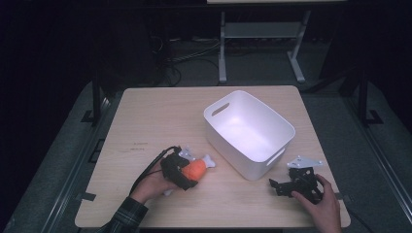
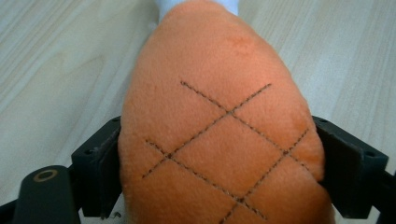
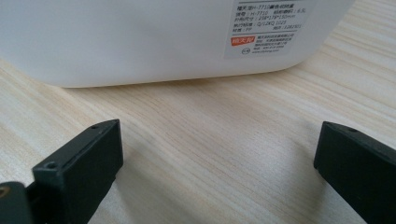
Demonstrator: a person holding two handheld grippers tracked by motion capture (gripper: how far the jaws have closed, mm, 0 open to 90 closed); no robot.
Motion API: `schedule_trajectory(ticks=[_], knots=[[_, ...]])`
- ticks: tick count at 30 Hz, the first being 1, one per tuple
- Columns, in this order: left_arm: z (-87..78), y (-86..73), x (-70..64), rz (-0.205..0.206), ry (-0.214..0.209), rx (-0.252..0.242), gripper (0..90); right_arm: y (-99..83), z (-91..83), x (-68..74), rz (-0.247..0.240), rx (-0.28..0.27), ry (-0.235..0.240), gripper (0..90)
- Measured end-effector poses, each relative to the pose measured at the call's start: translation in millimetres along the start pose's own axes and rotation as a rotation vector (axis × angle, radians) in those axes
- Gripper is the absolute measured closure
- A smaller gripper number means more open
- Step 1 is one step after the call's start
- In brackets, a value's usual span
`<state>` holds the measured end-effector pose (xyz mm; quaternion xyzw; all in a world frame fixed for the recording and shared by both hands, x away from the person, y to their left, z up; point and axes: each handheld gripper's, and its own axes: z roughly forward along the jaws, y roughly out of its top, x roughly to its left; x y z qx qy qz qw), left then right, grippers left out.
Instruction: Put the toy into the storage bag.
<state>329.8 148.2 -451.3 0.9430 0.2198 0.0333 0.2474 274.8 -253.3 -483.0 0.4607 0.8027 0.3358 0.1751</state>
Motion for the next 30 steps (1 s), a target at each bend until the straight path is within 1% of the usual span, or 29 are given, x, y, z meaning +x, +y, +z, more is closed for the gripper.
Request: schedule_trajectory(ticks=[1,2,3,4,5,6,7,12,14,15,16,17,18,19,21,22,23,24,26,27,30], knots=[[-0.8,-0.2,1.1,0.015,-0.007,0.000,15.6,0.0,0.0,0.0,0.000,0.000,0.000,0.7],[-1.5,-0.3,1.5,0.020,-0.010,0.003,16.7,0.0,0.0,0.0,0.000,0.000,0.000,0.7],[-1.5,-0.3,1.5,0.020,-0.010,0.003,17.1,0.0,0.0,0.0,0.000,0.000,0.000,0.7],[-1.4,-0.7,1.5,0.011,-0.012,-0.009,18.0,0.0,0.0,0.0,0.000,0.001,0.000,0.7],[-2.3,-0.8,2.2,0.032,-0.013,-0.001,18.6,0.0,0.0,0.0,0.000,0.000,0.000,0.7],[-2.3,-0.8,2.2,0.032,-0.013,-0.001,19.4,0.0,0.0,0.0,0.000,0.000,0.000,0.7],[-3.3,-0.9,2.6,0.046,-0.014,0.005,19.8,0.0,0.0,0.0,0.000,0.001,0.000,0.7],[-5.5,-1.7,3.4,0.054,-0.015,-0.001,20.6,0.0,0.0,0.0,0.000,0.001,0.000,0.7],[-9.4,-2.4,3.5,0.036,-0.027,-0.030,20.7,0.0,0.0,0.0,0.000,0.000,0.000,0.7],[-9.4,-2.4,3.5,0.036,-0.027,-0.030,20.7,0.0,0.0,0.0,0.000,0.000,0.000,0.7],[-12.3,-2.3,4.8,0.048,-0.034,-0.029,20.7,0.0,0.0,0.0,0.000,0.000,0.000,0.7],[-16.1,-2.9,6.4,0.053,-0.041,-0.045,20.8,0.0,0.0,-0.1,-0.001,0.000,0.000,0.7],[-16.8,-3.1,6.2,0.033,-0.048,-0.065,20.8,0.0,0.0,0.0,0.000,0.000,0.000,0.7],[-18.2,-2.7,6.9,0.042,-0.052,-0.055,20.8,0.0,0.0,-0.1,0.000,0.000,0.000,0.7],[-20.9,-2.0,6.6,0.061,-0.044,-0.047,20.8,0.0,0.0,0.0,0.000,0.000,0.000,0.7],[-20.9,-2.0,6.6,0.061,-0.044,-0.047,20.8,0.0,0.0,0.0,0.000,0.000,0.000,0.7],[-24.6,-1.2,6.8,0.067,-0.048,-0.059,20.8,0.0,0.0,0.0,0.000,0.000,0.000,0.7],[-26.6,-0.8,7.2,0.075,-0.046,-0.061,20.8,0.0,0.0,-0.1,-0.001,0.000,0.000,0.7],[-29.6,-0.7,6.9,0.072,-0.046,-0.074,20.8,0.0,0.0,0.0,0.000,0.000,0.000,0.7],[-31.2,-1.1,7.6,0.066,-0.053,-0.090,20.8,0.0,0.0,-0.1,-0.001,0.000,0.000,0.7],[-33.7,-2.9,8.8,0.068,-0.062,-0.093,20.8,0.0,0.0,0.0,-0.001,0.000,0.000,0.7]])
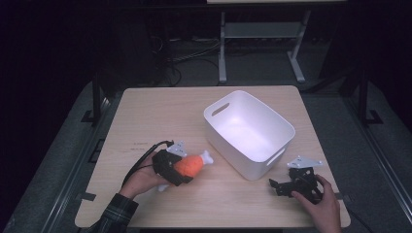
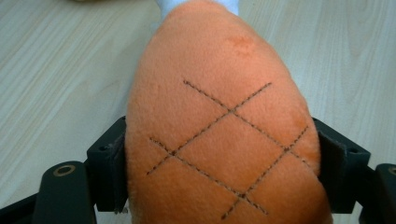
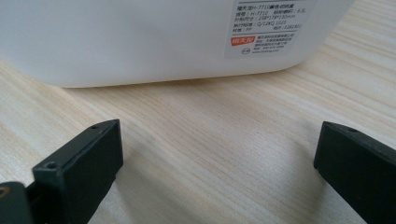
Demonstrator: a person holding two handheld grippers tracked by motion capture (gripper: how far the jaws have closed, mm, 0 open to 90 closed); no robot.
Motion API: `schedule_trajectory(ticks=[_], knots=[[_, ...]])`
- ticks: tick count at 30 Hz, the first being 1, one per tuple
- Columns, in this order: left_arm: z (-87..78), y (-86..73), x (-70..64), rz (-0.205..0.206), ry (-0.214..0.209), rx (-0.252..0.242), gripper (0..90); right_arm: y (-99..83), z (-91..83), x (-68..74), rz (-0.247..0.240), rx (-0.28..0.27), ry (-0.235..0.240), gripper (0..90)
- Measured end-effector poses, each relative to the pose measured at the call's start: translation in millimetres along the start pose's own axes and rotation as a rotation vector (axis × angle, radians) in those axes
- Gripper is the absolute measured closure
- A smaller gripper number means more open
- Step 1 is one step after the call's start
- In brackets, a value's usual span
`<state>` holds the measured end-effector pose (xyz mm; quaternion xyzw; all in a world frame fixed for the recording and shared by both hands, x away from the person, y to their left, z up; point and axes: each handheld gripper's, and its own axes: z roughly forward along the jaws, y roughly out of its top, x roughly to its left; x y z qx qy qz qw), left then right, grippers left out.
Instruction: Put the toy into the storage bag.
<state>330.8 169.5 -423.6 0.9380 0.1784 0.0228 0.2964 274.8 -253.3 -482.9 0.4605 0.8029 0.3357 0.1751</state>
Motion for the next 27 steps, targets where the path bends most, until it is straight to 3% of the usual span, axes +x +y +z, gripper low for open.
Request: schedule_trajectory(ticks=[9,27], knots=[[-5.4,-1.1,0.7,0.024,-0.007,0.008,20.8,0.0,0.0,0.0,0.000,0.000,0.000,0.7],[-30.3,13.0,5.0,0.058,-0.027,-0.007,20.8,0.0,0.0,0.0,0.000,0.000,0.000,0.7]])
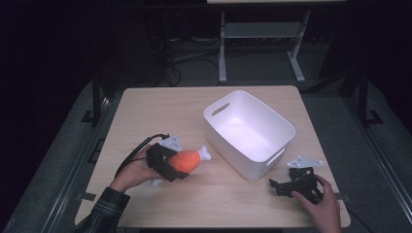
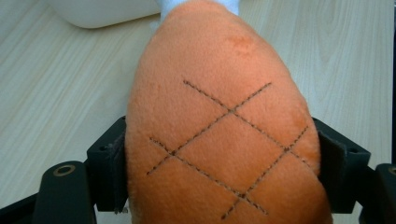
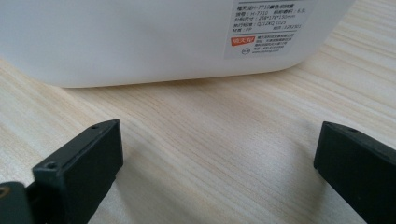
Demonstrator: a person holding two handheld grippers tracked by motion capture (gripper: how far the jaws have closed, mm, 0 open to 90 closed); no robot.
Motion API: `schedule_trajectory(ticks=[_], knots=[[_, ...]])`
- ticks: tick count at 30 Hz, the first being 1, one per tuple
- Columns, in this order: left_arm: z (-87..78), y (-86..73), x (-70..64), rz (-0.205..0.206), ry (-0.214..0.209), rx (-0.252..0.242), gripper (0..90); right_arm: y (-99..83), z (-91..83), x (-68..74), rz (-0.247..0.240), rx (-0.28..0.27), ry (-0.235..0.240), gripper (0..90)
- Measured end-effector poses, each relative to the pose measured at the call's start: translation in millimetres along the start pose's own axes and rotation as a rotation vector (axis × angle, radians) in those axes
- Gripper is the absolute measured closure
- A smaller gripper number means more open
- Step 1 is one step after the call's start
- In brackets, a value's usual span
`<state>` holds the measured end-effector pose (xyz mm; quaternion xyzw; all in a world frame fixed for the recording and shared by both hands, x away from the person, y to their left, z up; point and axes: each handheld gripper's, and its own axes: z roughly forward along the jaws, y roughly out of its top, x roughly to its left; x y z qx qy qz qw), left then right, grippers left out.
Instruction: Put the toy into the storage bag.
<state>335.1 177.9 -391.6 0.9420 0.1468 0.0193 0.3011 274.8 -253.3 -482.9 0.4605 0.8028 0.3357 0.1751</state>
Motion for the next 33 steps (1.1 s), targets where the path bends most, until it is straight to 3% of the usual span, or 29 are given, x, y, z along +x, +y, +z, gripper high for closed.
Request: schedule_trajectory(ticks=[21,33], knots=[[-25.8,22.4,10.8,0.039,-0.029,-0.036,20.8,0.0,-0.1,0.1,0.001,0.000,0.001,0.7],[-44.7,44.5,20.9,0.067,-0.050,-0.070,20.8,0.0,0.0,0.0,0.000,0.000,-0.001,0.7]])
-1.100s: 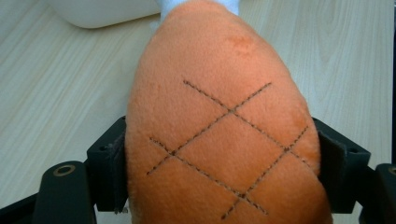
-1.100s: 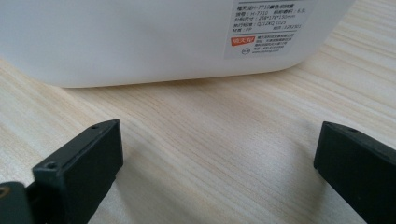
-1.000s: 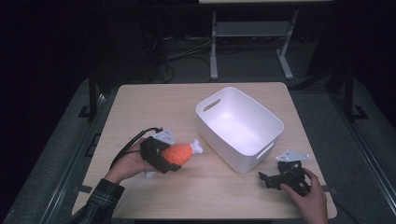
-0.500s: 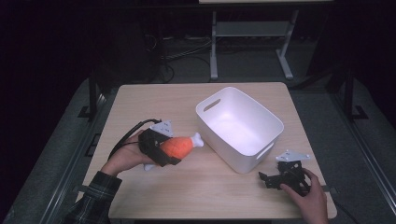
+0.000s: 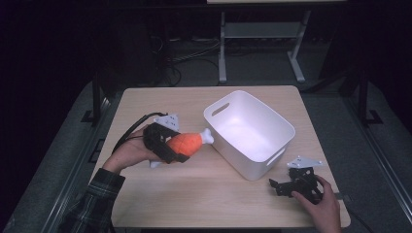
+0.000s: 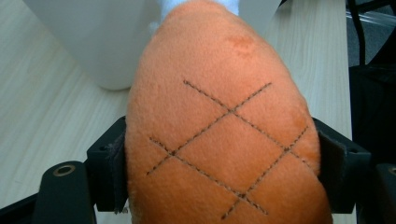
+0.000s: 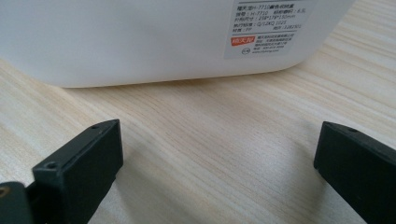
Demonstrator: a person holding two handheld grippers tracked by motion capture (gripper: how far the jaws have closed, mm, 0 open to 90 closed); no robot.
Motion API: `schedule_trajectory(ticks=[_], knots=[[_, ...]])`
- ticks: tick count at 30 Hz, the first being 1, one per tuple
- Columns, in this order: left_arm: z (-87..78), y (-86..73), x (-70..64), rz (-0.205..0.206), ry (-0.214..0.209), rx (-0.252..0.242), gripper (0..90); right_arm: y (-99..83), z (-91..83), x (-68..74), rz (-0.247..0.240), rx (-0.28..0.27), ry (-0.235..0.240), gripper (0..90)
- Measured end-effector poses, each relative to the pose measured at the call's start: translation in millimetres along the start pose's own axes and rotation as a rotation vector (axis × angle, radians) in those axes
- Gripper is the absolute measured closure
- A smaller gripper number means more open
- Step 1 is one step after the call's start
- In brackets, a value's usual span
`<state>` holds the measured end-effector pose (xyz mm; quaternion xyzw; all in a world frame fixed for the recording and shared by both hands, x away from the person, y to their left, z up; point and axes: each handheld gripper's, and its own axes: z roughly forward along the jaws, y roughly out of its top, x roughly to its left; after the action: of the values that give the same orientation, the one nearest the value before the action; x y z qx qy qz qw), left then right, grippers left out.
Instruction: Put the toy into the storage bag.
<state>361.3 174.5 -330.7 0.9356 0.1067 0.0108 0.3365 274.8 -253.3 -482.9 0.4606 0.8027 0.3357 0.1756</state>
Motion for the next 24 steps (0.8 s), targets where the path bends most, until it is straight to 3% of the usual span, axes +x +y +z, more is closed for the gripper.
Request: schedule_trajectory(ticks=[22,24], knots=[[-12.2,48.1,22.4,0.057,0.011,-0.019,20.8,0.0,-0.1,0.0,0.000,0.001,0.002,0.7],[-13.0,55.1,26.3,0.078,0.010,-0.007,20.8,0.0,-0.1,0.0,0.000,0.001,0.002,0.7]])
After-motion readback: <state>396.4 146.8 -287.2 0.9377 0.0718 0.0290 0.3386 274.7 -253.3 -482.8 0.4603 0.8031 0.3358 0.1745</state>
